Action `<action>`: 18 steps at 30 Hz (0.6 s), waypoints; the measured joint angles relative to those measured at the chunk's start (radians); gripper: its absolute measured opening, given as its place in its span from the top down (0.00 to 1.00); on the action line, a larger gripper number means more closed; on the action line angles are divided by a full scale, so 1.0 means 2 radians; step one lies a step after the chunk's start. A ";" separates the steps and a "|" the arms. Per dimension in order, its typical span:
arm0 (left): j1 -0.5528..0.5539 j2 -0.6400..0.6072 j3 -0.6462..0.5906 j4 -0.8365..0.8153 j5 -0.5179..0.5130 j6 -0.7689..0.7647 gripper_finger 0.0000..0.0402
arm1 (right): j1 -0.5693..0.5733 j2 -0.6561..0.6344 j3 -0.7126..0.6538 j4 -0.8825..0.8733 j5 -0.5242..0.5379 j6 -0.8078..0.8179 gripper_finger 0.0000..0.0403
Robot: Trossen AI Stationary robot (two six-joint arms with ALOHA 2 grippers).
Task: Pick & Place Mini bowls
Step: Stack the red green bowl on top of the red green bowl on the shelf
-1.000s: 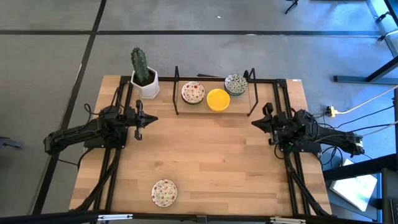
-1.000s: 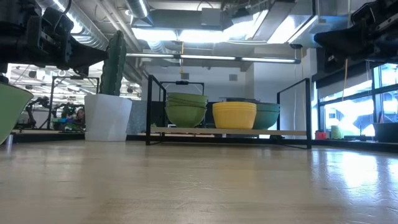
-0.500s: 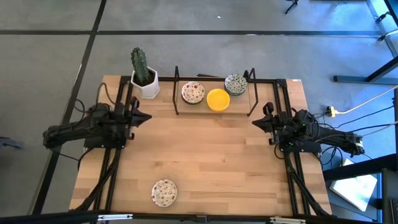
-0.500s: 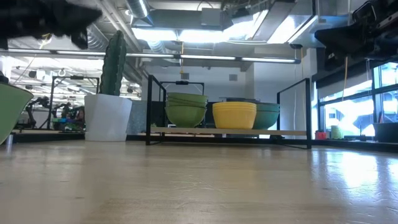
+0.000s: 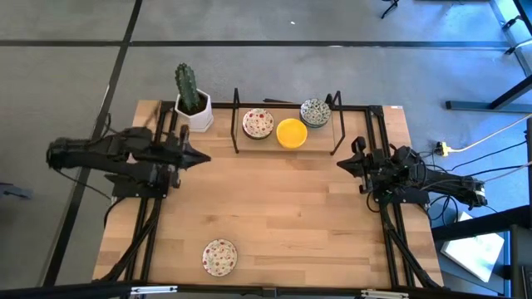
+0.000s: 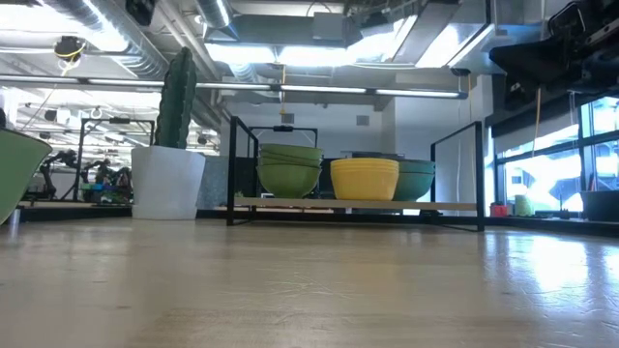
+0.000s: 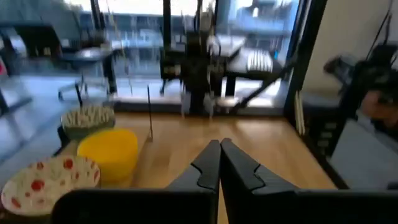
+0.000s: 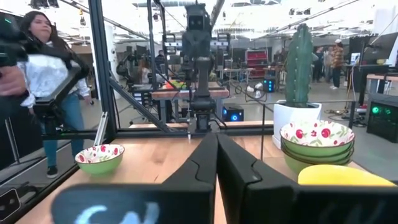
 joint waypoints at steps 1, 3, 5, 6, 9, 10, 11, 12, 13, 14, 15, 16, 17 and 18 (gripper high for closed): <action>-0.011 0.022 0.020 -0.022 -0.012 0.000 0.99 | 0.000 0.000 0.000 -0.002 0.000 0.000 0.98; -0.032 0.068 0.064 -0.078 -0.033 -0.009 0.99 | 0.000 0.000 0.000 -0.007 0.000 0.001 0.98; -0.052 0.114 0.108 -0.143 -0.045 -0.023 0.99 | 0.000 0.000 0.000 -0.011 0.000 0.001 0.98; -0.061 0.136 0.129 -0.178 -0.047 -0.031 0.99 | 0.000 0.000 0.000 -0.013 0.000 0.001 0.98; -0.092 0.198 0.183 -0.259 -0.056 -0.049 0.99 | 0.000 0.000 0.000 -0.017 0.000 0.001 0.98; -0.103 0.217 0.199 -0.275 -0.062 -0.057 0.99 | 0.000 0.000 0.000 -0.018 0.000 0.001 0.98; -0.114 0.235 0.213 -0.289 -0.068 -0.067 0.99 | 0.000 0.000 0.000 -0.019 0.000 0.001 0.98; -0.125 0.253 0.228 -0.304 -0.073 -0.078 0.99 | 0.000 0.000 0.000 -0.019 -0.001 0.001 0.98; -0.135 0.271 0.241 -0.314 -0.075 -0.087 0.99 | 0.000 0.000 0.000 -0.019 -0.001 0.000 0.98; -0.146 0.288 0.254 -0.321 -0.076 -0.093 0.99 | 0.000 0.000 0.000 -0.020 -0.002 0.000 0.98; -0.158 0.304 0.266 -0.330 -0.076 -0.099 0.99 | 0.000 0.000 0.000 -0.020 -0.004 0.000 0.98; -0.170 0.319 0.277 -0.338 -0.077 -0.107 0.99 | 0.000 0.000 0.000 -0.020 -0.006 0.000 0.98; -0.182 0.333 0.287 -0.345 -0.076 -0.117 0.99 | 0.000 0.000 0.000 -0.021 -0.009 0.000 0.98; -0.194 0.347 0.296 -0.353 -0.074 -0.128 0.99 | 0.000 0.000 0.000 -0.021 -0.009 0.000 0.98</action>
